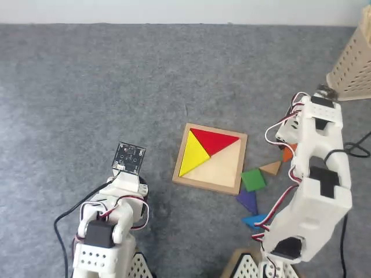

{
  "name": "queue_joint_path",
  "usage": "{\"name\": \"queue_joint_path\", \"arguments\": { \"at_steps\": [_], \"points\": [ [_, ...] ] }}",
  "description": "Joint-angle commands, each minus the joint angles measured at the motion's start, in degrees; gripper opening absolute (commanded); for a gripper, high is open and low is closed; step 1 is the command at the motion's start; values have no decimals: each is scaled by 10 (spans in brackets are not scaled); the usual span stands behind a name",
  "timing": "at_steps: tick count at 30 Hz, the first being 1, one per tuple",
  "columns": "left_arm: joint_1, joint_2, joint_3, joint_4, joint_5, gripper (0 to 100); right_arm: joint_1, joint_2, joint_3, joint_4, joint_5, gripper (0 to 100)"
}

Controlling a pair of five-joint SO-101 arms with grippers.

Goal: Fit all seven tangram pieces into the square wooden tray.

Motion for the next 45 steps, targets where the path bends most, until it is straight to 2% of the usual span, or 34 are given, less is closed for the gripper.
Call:
{"name": "queue_joint_path", "arguments": {
  "at_steps": [1, 6, 12, 14, 17, 19, 28, 35, 45],
  "points": [
    [4, -12, -11, 4, 4, 12, 1, 5, -53, -1, 91, 83],
    [4, -12, -11, 4, 4, 12, -41, 41, -110, 65, 320, 83],
    [4, -12, -11, 4, 4, 12, -45, 86, -144, 88, 398, 93],
    [4, -12, -11, 4, 4, 12, -45, 93, -146, 93, 415, 136],
    [4, -12, -11, 4, 4, 12, -45, 87, -149, 101, 420, 214],
    [4, -12, -11, 4, 4, 12, -46, 68, -149, 100, 418, 232],
    [4, -12, -11, 4, 4, 12, -65, -25, -144, 96, 369, 234],
    [4, -12, -11, 4, 4, 12, -107, -15, -121, 44, 344, 232],
    [4, -12, -11, 4, 4, 12, -80, 56, -110, 17, 331, 232]
  ]
}}
